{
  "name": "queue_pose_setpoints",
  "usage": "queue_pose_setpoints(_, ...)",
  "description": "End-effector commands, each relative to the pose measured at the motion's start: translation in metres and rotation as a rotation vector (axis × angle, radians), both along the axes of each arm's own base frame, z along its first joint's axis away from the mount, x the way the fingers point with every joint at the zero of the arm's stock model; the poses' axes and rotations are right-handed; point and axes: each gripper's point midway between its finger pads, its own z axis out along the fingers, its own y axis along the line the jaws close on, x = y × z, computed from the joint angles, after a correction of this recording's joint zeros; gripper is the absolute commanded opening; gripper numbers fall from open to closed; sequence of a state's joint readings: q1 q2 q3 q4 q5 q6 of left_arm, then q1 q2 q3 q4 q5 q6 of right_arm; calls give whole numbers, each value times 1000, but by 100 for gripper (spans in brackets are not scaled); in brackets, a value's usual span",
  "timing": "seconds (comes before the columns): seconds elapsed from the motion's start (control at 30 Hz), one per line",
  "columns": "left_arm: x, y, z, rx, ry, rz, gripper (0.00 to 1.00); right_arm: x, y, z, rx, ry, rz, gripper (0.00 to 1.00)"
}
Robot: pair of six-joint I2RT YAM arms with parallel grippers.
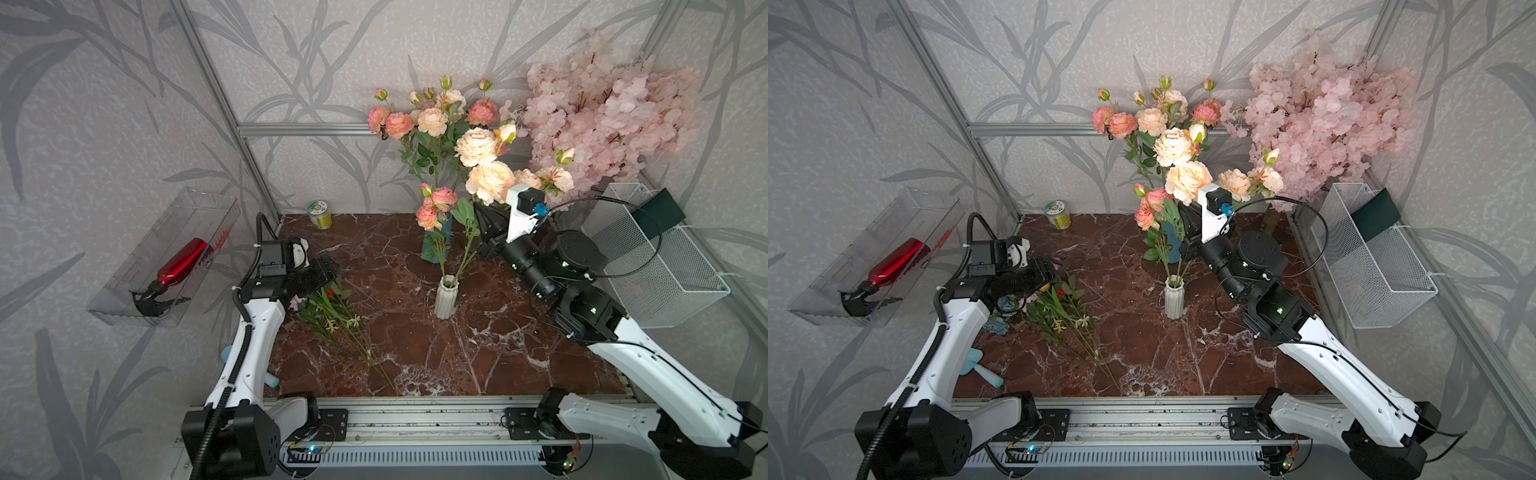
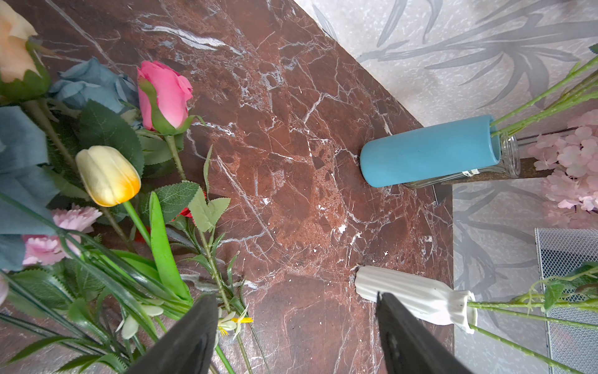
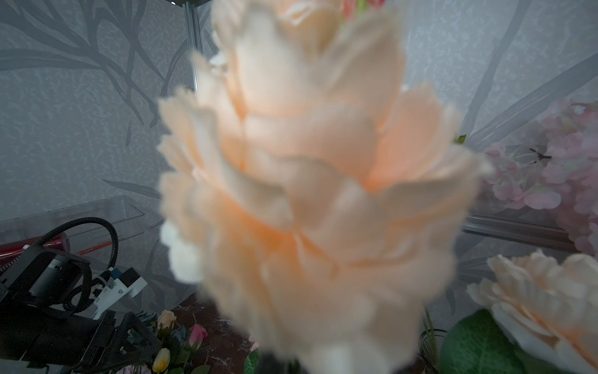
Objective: Place the pink flowers into the vase
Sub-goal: Place the flower in the vase.
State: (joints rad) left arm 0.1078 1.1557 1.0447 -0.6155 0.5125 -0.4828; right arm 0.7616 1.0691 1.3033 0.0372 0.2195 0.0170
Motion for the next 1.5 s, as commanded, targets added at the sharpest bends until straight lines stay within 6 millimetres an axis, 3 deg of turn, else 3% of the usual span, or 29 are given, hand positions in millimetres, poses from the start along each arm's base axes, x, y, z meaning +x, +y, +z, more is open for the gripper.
queue_pose_setpoints(0.0, 1, 1, 0, -8, -6, 0, 78, 4, 4, -5, 33, 23, 32, 0)
queue_pose_setpoints(0.73, 1, -1, 0, -17, -9, -8, 78, 24, 4, -56, 7, 129, 22, 0)
queue_pose_setpoints(1.47, 2, -2, -2, -26, -2, -13, 78, 27, 2, -82, 12, 168, 11, 0)
